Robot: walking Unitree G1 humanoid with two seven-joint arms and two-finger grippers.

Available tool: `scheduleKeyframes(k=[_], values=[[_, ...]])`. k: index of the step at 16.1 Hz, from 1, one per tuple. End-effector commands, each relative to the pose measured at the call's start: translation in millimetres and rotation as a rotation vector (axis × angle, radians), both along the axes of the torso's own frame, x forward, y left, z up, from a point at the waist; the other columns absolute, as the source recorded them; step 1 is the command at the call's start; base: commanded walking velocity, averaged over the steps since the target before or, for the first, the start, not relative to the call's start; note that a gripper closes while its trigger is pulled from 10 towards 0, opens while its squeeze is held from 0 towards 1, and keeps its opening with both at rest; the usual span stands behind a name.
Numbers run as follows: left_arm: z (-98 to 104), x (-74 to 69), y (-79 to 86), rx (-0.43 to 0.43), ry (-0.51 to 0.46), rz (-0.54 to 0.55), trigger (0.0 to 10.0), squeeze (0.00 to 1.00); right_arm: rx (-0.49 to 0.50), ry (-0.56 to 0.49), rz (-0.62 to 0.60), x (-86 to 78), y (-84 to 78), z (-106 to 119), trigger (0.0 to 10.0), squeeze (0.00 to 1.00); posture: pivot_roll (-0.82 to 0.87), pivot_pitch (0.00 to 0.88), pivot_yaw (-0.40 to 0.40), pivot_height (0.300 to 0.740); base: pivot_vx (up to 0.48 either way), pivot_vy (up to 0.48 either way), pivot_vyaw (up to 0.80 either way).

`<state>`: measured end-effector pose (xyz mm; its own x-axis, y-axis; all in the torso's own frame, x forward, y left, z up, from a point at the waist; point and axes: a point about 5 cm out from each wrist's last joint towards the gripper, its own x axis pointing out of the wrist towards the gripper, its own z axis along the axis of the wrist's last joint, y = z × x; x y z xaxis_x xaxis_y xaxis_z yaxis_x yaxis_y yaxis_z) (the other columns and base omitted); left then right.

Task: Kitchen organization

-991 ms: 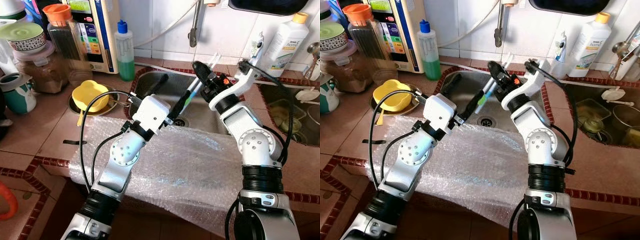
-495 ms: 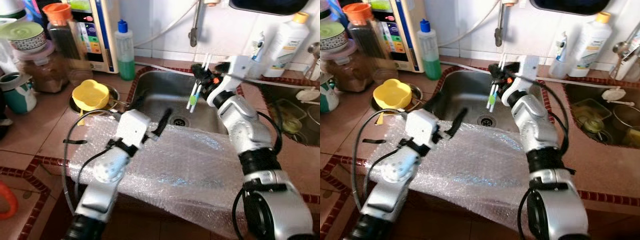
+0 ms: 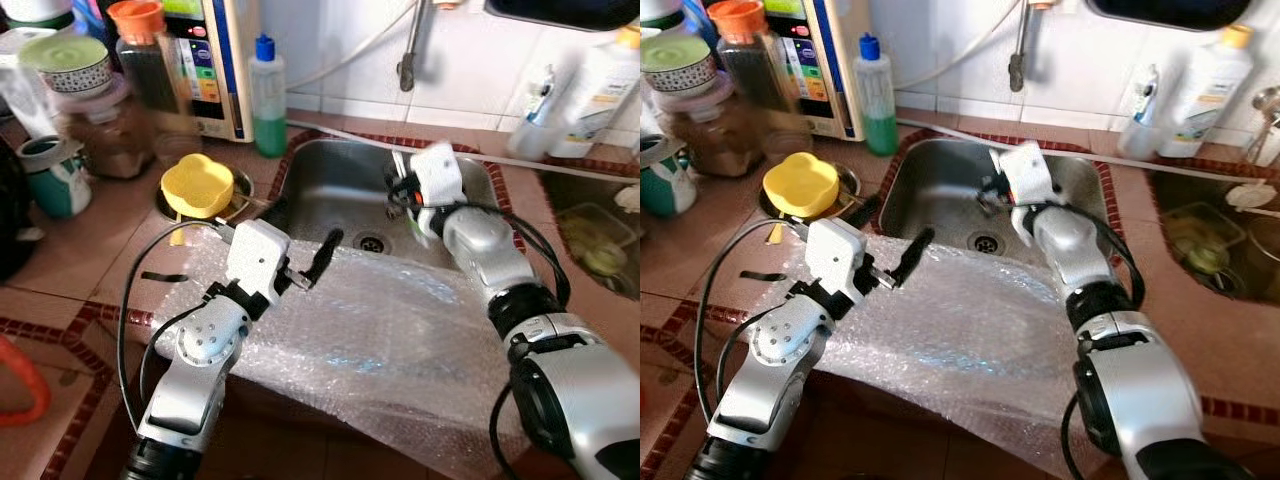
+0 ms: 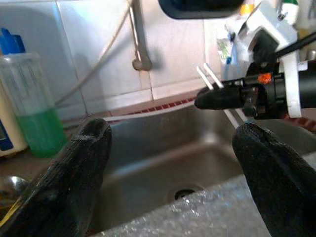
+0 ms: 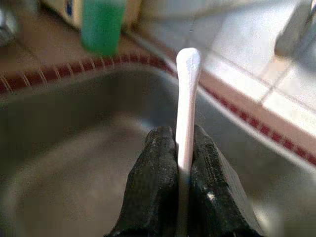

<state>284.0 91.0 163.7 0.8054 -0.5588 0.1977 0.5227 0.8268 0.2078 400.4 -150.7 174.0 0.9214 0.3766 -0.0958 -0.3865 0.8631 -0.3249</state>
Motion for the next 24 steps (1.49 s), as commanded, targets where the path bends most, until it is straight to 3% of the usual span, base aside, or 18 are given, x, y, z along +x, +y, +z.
scheduleKeyframes(k=[1, 3, 7, 8, 9, 14, 17, 19, 21, 22, 24], values=[[1, -3.4, -4.2, 0.011, 0.004, -0.038, 10.0, 0.00, -0.030, -0.014, -0.023, 2.5, -6.3, 5, 0.0, 0.00, 0.16, 0.086, 0.012, 0.740, 0.000, 0.000, 0.00], [-1, -4.6, -7.7, 0.035, 0.022, -0.066, 10.0, 0.00, -0.051, 0.037, -0.048, 0.2, -12.3, -7, 0.0, 0.00, 0.17, 0.080, 0.015, 0.740, 0.000, 0.000, 0.00], [-9, -10.5, -15.2, 0.097, 0.069, -0.142, 10.0, 0.00, -0.107, 0.102, -0.025, -6.2, -6.1, -28, 0.0, 0.00, 0.17, 0.073, 0.015, 0.740, 0.000, 0.000, 0.00], [-10, -11.4, -16.0, 0.119, 0.058, -0.146, 10.0, 0.00, -0.105, 0.115, -0.009, -7.5, -2.4, -32, 1.8, 0.39, 0.17, 0.073, 0.015, 0.740, 0.000, 0.000, 0.00], [-9, -11.6, -16.3, 0.112, 0.063, -0.144, 10.0, 0.00, -0.113, 0.123, 0.006, -8.5, 1.1, -34, 10.0, 1.00, 0.17, 0.076, 0.015, 0.740, 0.000, 0.000, 0.00], [-9, -9.1, -12.5, 0.122, 0.067, -0.118, 10.0, 0.00, -0.111, 0.142, 0.026, -10.2, 2.6, -38, 10.0, 1.00, 0.17, 0.082, 0.011, 0.740, 0.000, 0.000, 0.00], [-8, -9.7, -13.0, 0.125, 0.067, -0.115, 10.0, 0.00, -0.033, 0.184, 0.016, -10.9, 1.4, -41, 10.0, 1.00, 0.17, 0.085, 0.011, 0.740, 0.000, 0.000, 0.00], [-9, -9.7, -13.0, 0.129, 0.067, -0.114, 10.0, 0.00, -0.035, 0.185, 0.026, -10.2, 2.1, -39, 10.0, 1.00, 0.17, 0.086, 0.011, 0.740, 0.000, 0.000, 0.00], [-8, -7.9, -11.3, 0.136, 0.059, -0.098, 10.0, 0.00, 0.009, 0.171, 0.023, -7.3, 3.5, -32, 10.0, 1.00, 0.17, 0.087, 0.008, 0.740, 0.000, 0.000, 0.00], [-5, -1.1, -3.6, 0.156, 0.036, -0.007, 10.0, 0.00, 0.081, 0.155, 0.022, -4.1, 5.6, -23, 10.0, 1.00, 0.17, 0.088, 0.007, 0.740, 0.000, 0.000, 0.00], [-2, 6.1, 4.0, 0.138, 0.032, 0.039, 10.0, 0.00, 0.176, 0.104, 0.033, 0.9, 9.0, -6, 10.0, 1.00, 0.16, 0.088, 0.005, 0.740, 0.000, 0.000, 0.00]])
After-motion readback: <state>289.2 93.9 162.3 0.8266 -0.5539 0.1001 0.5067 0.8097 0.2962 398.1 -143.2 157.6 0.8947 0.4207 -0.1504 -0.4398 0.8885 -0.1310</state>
